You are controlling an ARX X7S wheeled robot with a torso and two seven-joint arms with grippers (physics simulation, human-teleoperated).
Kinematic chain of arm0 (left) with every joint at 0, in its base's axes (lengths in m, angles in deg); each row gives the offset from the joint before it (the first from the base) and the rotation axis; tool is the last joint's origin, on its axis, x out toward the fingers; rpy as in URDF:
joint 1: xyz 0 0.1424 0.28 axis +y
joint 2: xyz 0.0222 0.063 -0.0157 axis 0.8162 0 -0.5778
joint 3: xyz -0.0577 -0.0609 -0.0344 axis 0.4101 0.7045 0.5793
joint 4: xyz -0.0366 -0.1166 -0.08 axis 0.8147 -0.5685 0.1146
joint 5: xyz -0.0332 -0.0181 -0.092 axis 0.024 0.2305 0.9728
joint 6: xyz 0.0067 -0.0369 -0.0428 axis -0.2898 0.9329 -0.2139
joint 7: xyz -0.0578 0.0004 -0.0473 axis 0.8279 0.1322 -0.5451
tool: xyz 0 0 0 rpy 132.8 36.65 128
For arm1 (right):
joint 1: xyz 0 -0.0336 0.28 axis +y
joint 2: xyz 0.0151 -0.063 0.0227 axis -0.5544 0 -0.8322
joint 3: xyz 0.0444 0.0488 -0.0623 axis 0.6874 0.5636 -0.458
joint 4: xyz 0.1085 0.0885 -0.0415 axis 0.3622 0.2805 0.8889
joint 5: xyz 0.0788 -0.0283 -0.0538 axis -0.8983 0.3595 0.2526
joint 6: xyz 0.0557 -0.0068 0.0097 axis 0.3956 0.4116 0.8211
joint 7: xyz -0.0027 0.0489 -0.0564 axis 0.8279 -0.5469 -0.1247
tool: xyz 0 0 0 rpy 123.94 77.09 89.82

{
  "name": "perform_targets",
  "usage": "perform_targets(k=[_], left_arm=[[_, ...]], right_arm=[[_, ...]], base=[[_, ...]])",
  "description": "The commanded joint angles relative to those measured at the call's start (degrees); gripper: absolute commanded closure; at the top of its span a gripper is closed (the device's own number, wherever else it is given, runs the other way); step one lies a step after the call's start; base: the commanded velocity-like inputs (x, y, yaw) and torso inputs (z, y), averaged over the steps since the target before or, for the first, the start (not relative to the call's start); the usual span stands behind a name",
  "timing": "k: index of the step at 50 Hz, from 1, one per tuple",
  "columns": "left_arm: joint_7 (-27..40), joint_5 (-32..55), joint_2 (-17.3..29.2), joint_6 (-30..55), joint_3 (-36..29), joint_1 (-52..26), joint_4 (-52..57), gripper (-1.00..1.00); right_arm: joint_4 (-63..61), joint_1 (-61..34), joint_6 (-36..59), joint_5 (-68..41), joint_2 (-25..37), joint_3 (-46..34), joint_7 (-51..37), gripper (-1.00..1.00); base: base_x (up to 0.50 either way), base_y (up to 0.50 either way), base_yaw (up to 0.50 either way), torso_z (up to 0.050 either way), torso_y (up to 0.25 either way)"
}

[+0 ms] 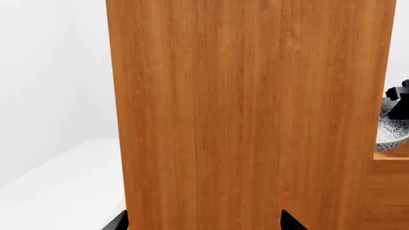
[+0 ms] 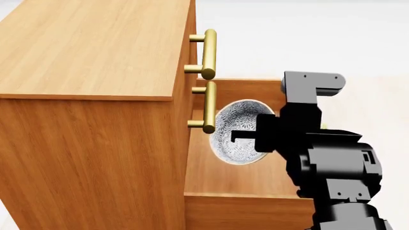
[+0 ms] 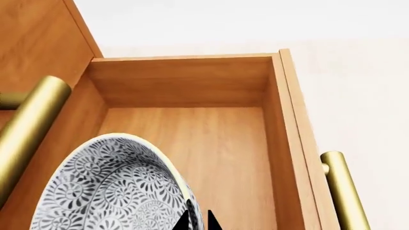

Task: Put the bowl in the bottom drawer of the cabinet and close it.

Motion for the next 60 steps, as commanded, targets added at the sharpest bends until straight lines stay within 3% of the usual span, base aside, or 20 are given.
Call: perform_targets(k=[1, 39, 60], left_arm=[[0.09, 0.03, 0.06, -0.12, -0.08, -0.04, -0.11, -1.0], [0.36, 0.25, 0.3, -0.43, -0.32, -0.2, -0.3, -1.0], [0.65, 0.29, 0.52, -0.16, -0.45, -0.13, 0.18, -1.0]], right_arm=[[0.4, -0.18, 0.03, -0.31, -0.13, -0.1, 1.29, 1.0], [-1.82, 1.21, 2.88, -2.72, -0.06, -0.28, 4.0, 1.0], [5.17, -1.17, 1.97, -3.48, -1.13, 0.38, 5.92, 1.0]], base=[[0.0, 0.0, 0.0, 0.0, 0.0], [0.0, 0.0, 0.0, 0.0, 0.0], [0.0, 0.0, 0.0, 0.0, 0.0]])
